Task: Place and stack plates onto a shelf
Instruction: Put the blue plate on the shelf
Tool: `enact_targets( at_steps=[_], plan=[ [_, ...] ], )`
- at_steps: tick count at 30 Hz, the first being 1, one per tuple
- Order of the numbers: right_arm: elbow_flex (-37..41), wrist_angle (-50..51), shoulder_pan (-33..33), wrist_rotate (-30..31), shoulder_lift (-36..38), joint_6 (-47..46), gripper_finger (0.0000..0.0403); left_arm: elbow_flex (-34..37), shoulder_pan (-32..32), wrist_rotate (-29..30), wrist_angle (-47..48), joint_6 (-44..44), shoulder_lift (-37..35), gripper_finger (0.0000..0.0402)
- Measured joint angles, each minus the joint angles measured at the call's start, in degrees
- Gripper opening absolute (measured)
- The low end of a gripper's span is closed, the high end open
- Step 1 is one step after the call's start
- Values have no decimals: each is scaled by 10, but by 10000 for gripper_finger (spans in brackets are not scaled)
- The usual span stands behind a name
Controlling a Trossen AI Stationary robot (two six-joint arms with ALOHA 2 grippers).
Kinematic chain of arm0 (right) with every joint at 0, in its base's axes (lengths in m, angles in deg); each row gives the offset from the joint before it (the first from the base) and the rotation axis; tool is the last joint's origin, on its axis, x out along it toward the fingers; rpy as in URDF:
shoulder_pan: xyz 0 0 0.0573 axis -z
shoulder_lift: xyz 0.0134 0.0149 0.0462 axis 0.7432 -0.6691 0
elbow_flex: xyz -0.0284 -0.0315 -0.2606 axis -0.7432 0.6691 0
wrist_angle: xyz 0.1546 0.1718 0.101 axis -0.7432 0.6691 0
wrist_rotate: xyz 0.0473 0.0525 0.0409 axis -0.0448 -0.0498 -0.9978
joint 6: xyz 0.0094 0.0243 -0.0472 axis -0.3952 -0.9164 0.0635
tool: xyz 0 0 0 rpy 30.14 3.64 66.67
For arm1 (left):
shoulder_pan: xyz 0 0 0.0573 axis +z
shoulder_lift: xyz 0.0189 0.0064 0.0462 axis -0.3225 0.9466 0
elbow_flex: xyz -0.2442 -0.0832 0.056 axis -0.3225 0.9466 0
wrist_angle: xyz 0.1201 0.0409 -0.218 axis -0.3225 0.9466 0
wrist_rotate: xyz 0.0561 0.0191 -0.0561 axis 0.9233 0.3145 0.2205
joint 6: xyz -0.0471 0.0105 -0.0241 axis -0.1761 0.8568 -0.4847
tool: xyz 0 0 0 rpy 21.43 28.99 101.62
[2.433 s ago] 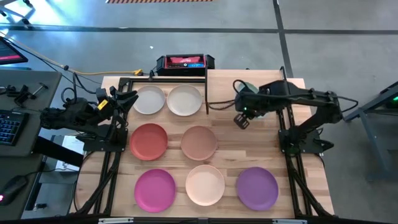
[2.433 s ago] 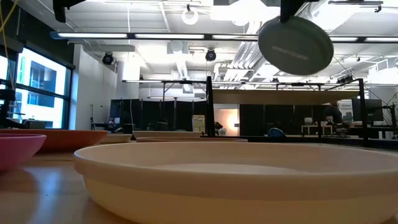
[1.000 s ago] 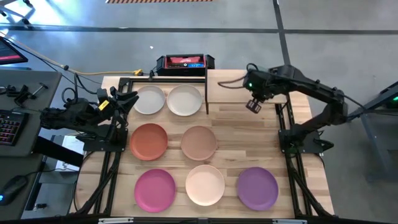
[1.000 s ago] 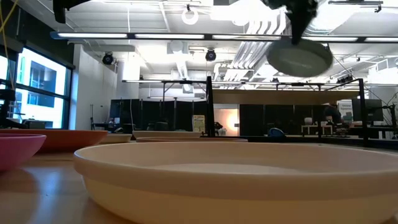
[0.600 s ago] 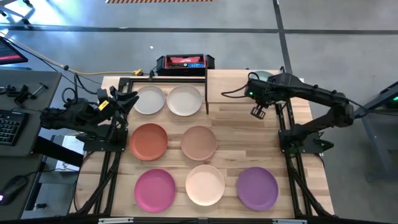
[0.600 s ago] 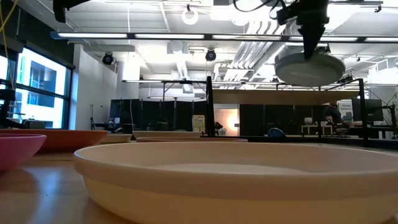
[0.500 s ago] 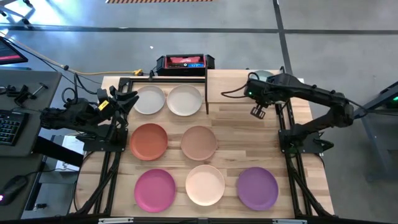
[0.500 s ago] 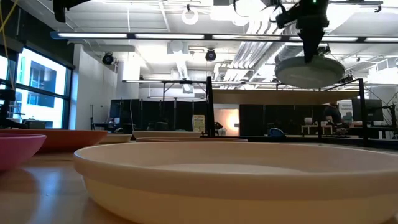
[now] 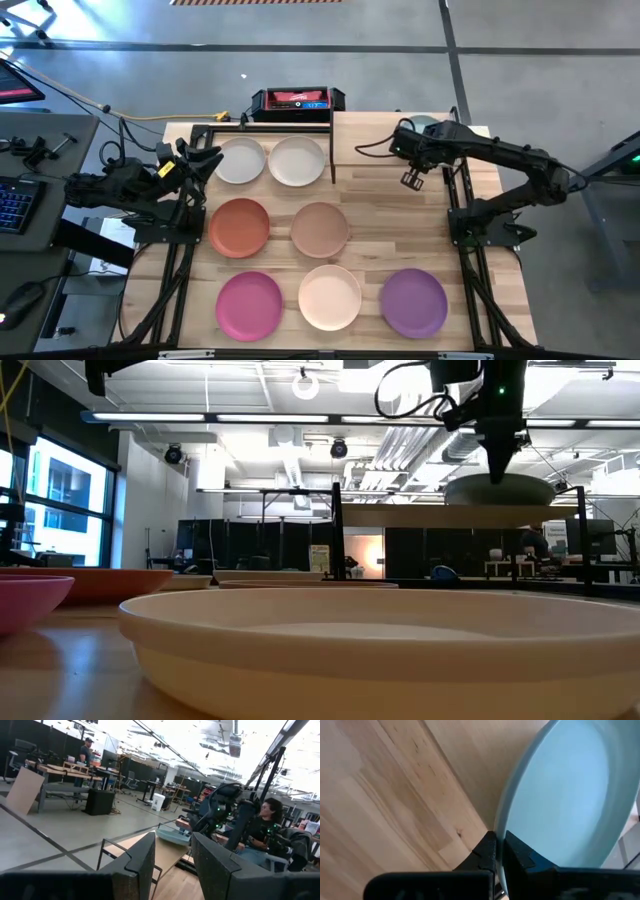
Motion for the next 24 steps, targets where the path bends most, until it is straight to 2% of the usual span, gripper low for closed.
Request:
enact_targets(
  at_steps=[15,24],
  plan=[
    [0,-19,52,1,0,15,0,0,0,0,0,0,0,117],
    [0,-24,73,-33,0,15,14,0,0,0,0,0,0,117]
  ],
)
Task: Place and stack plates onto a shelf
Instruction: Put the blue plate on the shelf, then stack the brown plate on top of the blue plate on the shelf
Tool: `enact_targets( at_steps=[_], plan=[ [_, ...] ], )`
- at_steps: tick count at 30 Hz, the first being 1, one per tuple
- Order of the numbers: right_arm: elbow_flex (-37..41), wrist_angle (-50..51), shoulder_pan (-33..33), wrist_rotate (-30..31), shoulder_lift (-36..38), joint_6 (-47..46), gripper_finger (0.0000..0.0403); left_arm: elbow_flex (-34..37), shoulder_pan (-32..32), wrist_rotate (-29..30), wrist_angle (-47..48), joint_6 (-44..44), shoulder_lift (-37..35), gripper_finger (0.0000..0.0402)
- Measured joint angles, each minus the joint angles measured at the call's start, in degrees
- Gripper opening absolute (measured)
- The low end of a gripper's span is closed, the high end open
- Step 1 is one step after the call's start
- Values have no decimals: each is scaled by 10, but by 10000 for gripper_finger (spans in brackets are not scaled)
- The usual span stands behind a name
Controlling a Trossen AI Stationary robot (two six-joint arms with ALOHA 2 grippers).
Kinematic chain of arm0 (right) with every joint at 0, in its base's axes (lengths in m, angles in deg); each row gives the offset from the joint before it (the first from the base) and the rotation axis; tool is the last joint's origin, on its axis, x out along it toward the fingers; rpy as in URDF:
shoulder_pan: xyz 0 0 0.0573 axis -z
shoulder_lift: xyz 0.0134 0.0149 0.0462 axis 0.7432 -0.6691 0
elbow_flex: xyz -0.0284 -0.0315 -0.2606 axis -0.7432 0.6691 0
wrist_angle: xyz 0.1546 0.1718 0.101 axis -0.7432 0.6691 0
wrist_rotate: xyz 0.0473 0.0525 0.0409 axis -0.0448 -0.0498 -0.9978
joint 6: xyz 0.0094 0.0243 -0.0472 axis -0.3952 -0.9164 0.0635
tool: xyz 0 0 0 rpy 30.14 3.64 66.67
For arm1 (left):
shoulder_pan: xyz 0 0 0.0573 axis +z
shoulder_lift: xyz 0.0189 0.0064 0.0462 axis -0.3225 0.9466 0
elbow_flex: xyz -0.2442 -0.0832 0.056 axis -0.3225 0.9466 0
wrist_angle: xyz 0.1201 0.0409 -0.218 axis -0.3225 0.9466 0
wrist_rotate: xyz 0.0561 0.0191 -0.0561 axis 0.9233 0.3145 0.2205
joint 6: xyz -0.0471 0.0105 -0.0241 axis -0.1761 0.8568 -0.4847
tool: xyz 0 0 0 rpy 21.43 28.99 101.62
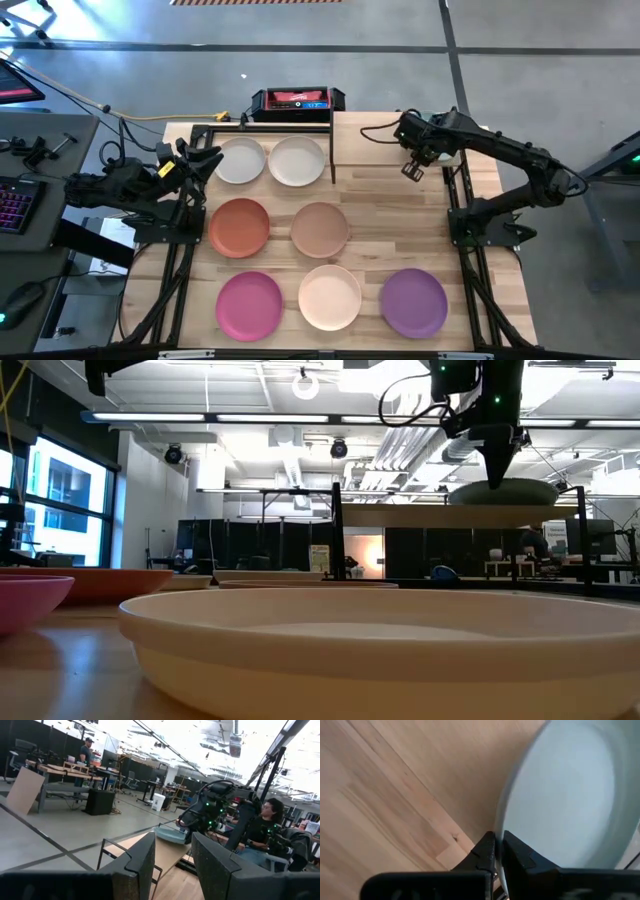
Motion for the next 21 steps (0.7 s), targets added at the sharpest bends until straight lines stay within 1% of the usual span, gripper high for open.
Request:
enact_targets(
  at_steps=[3,7,10,13,18,21],
  plan=[
    [0,-1,9,-10,0,0,35,0,0,0,0,0,0,117],
    [0,-7,12,-9,0,0,65,0,0,0,0,-5,0,117],
    [0,-19,12,-6,0,3,78,0,0,0,0,-5,0,117],
    [0,-29,12,-15,0,-5,83,0,0,0,0,-9,0,117],
    [0,-30,8,-63,0,-28,83,0,0,-2,0,-20,0,117],
    [0,-30,3,-94,0,-46,83,0,0,-16,-1,-24,5,117]
  ],
)
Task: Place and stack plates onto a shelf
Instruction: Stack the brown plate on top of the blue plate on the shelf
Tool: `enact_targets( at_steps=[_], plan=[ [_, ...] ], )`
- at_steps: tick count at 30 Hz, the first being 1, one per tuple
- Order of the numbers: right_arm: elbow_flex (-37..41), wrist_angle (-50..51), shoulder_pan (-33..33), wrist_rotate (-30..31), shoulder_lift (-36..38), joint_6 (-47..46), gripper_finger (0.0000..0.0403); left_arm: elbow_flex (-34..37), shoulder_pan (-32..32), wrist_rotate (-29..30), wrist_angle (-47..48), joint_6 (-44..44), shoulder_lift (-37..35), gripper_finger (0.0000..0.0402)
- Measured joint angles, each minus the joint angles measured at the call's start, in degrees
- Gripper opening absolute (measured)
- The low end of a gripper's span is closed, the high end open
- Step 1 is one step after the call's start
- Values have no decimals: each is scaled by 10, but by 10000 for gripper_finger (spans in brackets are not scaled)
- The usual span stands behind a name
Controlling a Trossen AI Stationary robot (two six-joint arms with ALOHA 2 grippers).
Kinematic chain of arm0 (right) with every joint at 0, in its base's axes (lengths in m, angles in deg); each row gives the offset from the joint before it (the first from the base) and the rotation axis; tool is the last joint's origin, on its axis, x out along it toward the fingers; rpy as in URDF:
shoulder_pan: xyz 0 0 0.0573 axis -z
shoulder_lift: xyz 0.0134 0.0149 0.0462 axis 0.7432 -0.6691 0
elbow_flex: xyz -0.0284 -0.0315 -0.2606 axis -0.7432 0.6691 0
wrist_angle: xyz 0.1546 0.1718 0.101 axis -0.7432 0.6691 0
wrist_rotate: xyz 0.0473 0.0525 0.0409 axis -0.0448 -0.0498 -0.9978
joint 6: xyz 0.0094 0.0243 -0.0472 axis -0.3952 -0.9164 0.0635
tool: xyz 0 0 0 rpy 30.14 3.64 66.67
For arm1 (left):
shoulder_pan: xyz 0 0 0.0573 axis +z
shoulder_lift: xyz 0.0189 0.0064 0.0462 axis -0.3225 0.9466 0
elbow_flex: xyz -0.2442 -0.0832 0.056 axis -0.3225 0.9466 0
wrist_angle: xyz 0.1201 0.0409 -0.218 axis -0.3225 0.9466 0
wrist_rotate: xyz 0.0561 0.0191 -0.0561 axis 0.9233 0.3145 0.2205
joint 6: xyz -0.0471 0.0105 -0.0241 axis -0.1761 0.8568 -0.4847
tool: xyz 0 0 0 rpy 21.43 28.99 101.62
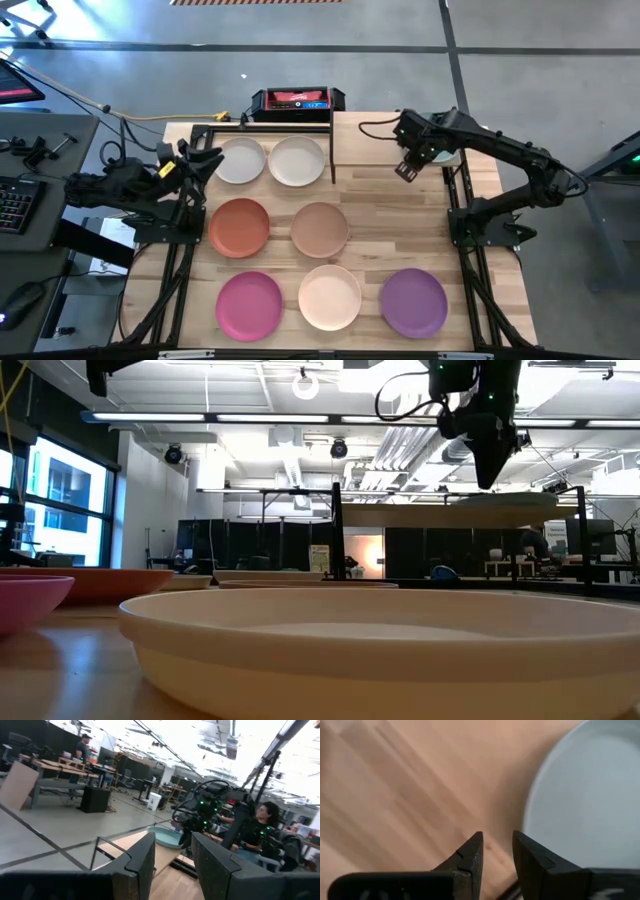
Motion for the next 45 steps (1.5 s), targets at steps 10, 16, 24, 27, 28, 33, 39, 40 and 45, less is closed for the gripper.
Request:
enact_targets(
  at_steps=[10,16,24,27,28,33,39,40,45],
  plan=[
    [0,0,-31,-60,0,-36,83,-3,0,-49,-3,-6,101,117],
    [0,0,-61,-110,0,-93,83,-28,0,-79,-3,-5,178,117],
    [0,-6,-123,-160,0,-166,83,-39,0,-85,0,11,252,117],
    [0,-17,-148,-160,0,-192,83,-39,0,-115,1,10,278,117],
    [0,-21,-156,-160,0,-198,83,-39,0,-126,0,10,288,117],
    [0,-49,-188,-160,0,-232,83,-39,0,-156,1,15,344,117],
    [0,-81,-215,-159,0,-250,83,-39,0,-202,-5,54,418,117],
    [0,-85,-218,-159,0,-254,83,-39,0,-209,-5,60,429,117],
    [0,-103,-229,-157,0,-257,83,-39,0,-229,-7,98,487,117]
  ],
)
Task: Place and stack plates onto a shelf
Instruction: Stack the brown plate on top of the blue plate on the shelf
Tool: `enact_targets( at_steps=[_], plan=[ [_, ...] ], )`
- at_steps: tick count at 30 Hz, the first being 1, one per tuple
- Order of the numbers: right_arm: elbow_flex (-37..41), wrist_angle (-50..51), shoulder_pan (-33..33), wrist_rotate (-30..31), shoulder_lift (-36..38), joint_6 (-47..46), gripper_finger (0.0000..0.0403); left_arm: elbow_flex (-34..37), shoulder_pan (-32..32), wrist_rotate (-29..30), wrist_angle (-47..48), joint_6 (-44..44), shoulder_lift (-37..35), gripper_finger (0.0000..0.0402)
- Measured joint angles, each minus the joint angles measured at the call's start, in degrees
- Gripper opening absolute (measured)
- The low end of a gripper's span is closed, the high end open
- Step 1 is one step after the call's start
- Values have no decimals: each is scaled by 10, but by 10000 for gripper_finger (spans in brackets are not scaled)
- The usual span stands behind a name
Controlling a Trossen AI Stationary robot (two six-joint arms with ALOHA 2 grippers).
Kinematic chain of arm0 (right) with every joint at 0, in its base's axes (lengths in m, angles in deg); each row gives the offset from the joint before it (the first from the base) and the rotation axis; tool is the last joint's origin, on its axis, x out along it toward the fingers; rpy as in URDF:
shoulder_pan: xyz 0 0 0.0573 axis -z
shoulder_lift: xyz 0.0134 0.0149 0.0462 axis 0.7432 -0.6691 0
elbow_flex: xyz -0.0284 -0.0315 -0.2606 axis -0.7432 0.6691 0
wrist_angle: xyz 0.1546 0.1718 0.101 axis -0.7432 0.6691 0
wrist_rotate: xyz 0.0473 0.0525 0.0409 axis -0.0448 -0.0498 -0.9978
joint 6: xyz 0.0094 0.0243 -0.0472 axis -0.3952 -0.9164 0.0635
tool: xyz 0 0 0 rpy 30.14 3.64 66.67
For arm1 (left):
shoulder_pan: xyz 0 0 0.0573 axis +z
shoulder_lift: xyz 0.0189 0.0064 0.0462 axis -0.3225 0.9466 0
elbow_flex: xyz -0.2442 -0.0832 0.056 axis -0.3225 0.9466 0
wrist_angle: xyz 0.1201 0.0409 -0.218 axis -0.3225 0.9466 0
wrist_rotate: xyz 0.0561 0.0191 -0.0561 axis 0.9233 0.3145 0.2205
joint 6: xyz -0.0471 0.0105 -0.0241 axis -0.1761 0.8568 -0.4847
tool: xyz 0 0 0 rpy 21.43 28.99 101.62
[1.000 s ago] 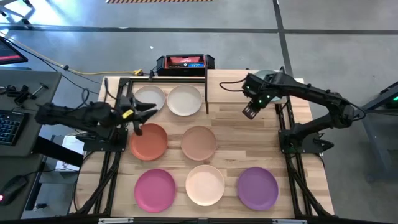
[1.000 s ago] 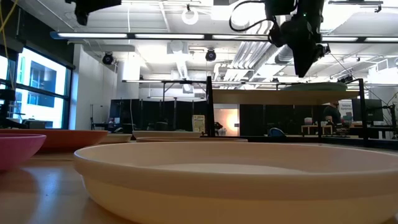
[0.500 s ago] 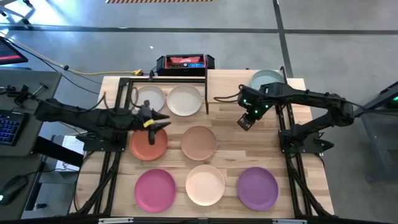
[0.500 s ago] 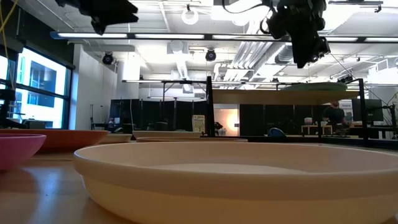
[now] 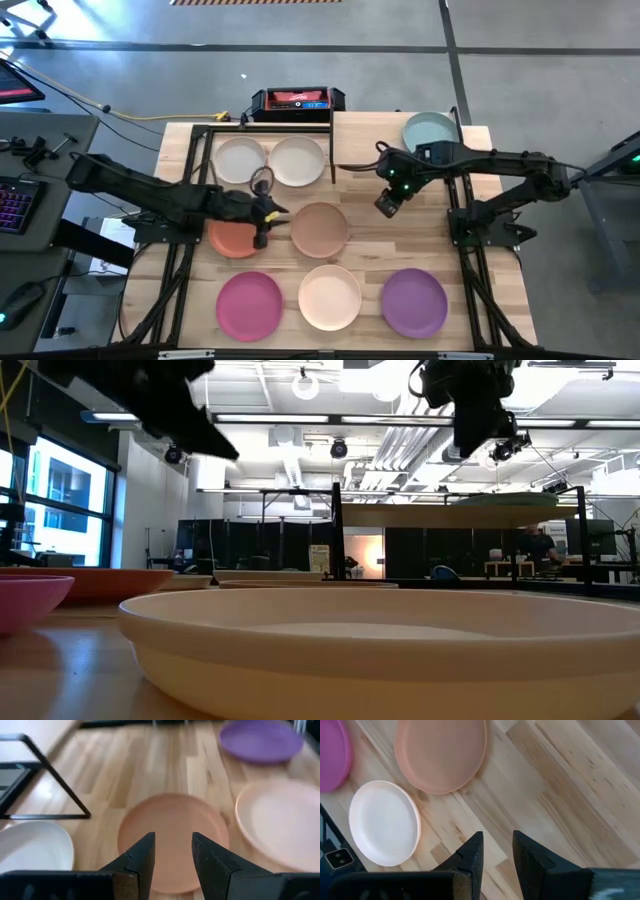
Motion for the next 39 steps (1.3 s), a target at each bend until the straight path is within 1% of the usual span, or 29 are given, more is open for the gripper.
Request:
enact_targets(
  at_steps=[3,9,15,20,25,29,39],
  plan=[
    [0,-12,-5,6,0,-4,83,0,0,-16,-13,16,36,117],
    [0,-24,-5,6,0,-13,83,0,0,-40,-53,17,99,117],
    [0,-28,-5,6,0,-13,83,0,0,-50,-57,17,146,117],
    [0,-29,-5,23,0,-11,83,0,-1,-68,-58,22,183,117],
    [0,-29,-5,28,0,-9,83,0,-3,-77,-63,50,210,117],
    [0,-30,-5,28,0,-8,83,0,-9,-77,-87,82,225,117],
    [0,-30,-5,28,0,-8,83,0,-23,-86,-88,164,244,117]
  ],
)
